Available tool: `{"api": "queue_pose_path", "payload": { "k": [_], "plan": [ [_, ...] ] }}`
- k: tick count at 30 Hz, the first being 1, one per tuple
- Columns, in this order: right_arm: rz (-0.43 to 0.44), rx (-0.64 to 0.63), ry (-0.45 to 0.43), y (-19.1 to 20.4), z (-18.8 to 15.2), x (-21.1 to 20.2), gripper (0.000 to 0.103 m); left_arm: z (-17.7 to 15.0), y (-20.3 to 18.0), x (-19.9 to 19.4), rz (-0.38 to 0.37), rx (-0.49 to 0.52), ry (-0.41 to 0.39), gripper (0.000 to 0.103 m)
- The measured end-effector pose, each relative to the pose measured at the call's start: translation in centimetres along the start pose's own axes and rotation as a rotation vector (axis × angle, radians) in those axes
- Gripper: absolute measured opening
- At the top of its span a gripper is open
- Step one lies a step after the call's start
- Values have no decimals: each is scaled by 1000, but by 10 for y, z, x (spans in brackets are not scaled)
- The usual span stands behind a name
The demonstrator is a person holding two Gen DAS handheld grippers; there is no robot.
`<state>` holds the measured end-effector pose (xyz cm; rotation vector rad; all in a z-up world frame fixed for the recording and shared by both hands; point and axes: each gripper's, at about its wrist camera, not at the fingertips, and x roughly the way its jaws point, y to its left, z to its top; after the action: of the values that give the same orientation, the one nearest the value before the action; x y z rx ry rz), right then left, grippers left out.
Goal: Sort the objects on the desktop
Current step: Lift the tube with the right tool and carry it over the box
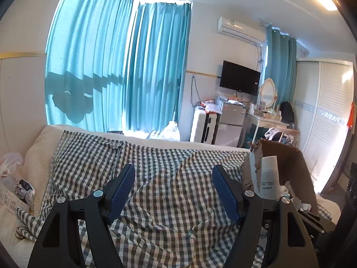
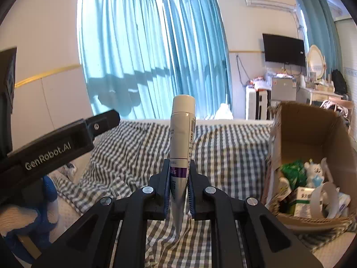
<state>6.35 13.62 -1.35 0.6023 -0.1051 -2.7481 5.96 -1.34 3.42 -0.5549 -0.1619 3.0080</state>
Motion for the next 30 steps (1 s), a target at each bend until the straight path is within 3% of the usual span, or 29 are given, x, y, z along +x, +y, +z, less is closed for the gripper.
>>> {"api": "queue_pose_path", "payload": {
  "k": [7, 18, 30],
  "plan": [
    [-30, -12, -73, -5, 15, -22, 13, 19, -11, -13, -6, -4, -52, 75],
    [-93, -43, -205, -34, 33, -65, 13, 33, -56, -25, -98, 7, -174, 75],
    [-216, -6, -312, -90, 52, -104, 13, 35, -126, 6, -180, 86, -156, 75]
  ]
}}
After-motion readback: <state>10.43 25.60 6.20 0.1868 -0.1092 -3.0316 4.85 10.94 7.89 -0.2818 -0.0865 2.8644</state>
